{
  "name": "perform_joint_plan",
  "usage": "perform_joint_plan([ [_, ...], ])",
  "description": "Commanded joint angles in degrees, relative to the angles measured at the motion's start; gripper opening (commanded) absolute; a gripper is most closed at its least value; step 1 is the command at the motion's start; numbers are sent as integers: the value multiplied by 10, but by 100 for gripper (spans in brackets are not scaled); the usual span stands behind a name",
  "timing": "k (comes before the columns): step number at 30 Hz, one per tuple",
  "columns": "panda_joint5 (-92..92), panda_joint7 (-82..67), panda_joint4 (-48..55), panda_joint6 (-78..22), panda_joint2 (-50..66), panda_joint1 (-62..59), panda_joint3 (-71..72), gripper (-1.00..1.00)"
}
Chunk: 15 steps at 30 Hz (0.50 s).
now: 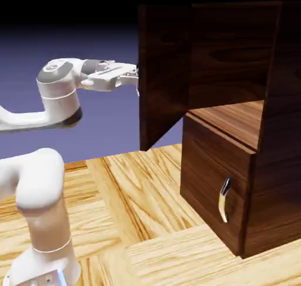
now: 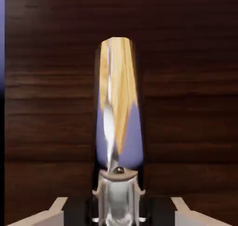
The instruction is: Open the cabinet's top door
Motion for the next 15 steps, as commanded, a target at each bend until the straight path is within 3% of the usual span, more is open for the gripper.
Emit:
perform_joint_plan([
  [1,17,-1,9,-24,0,2,18,-100],
  [15,186,-10,243,-366,42,-110,245,-100],
])
